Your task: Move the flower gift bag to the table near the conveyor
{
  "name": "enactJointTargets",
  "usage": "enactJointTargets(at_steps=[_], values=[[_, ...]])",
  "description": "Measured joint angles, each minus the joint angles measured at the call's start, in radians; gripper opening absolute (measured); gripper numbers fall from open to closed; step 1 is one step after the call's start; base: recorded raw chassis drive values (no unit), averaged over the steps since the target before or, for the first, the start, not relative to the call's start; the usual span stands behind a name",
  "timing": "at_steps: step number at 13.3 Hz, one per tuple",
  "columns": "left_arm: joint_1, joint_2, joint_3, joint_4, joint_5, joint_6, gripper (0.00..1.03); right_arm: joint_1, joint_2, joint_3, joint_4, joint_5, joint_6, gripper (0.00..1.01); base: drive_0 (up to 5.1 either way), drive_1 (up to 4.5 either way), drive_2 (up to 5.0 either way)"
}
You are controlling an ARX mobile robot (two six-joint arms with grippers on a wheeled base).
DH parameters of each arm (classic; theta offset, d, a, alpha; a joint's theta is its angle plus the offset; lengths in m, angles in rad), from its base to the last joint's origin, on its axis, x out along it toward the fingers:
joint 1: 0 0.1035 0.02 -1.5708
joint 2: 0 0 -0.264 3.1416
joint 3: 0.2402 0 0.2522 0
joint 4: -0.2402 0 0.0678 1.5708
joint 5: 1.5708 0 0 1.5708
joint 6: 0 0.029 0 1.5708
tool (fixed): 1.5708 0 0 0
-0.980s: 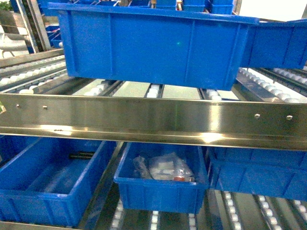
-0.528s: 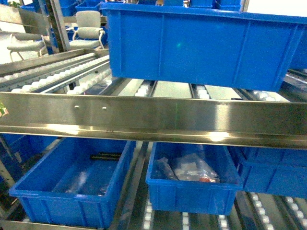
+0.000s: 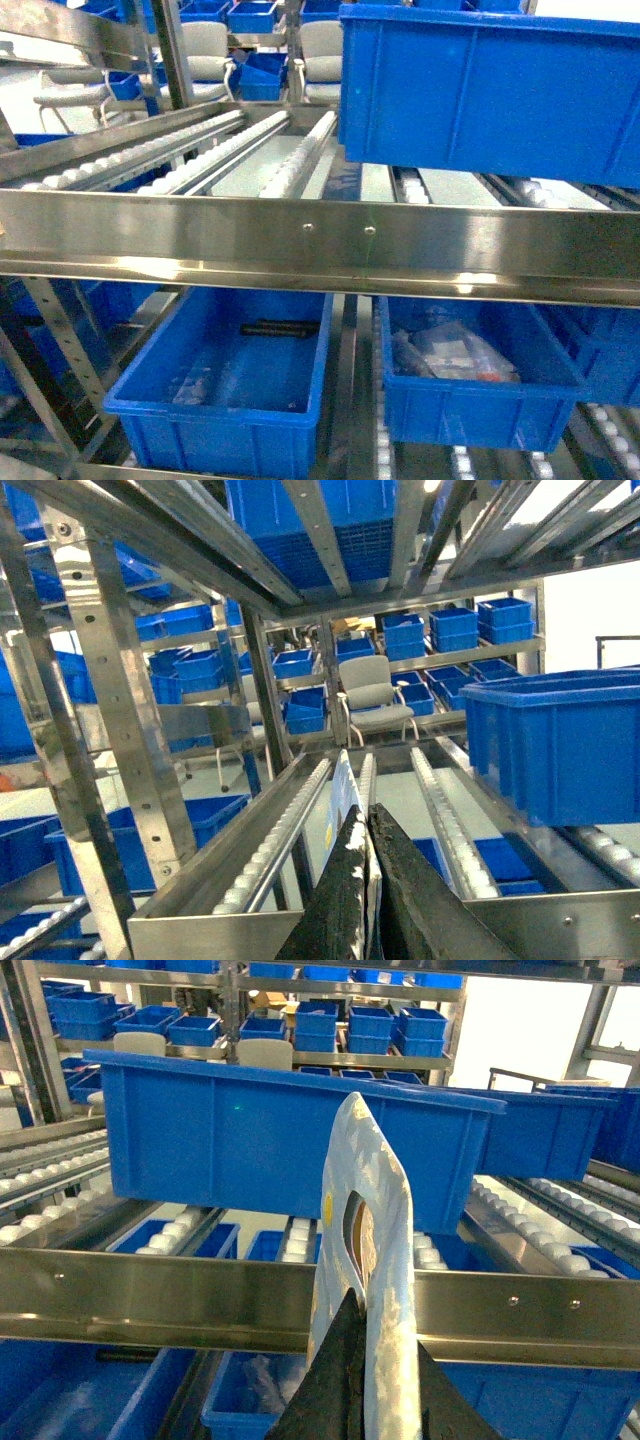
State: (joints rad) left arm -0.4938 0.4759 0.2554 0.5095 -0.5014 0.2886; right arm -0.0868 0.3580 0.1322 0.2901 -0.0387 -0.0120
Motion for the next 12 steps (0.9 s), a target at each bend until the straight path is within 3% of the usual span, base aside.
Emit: enactJointTargets(at_steps=[12], values=[[0.000, 0.000, 0.000, 0.000, 0.000, 0.000, 0.02, 0.000, -0.001, 0.000, 0.000, 0.000, 0.000, 0.02, -4.6, 0.93, 3.8]])
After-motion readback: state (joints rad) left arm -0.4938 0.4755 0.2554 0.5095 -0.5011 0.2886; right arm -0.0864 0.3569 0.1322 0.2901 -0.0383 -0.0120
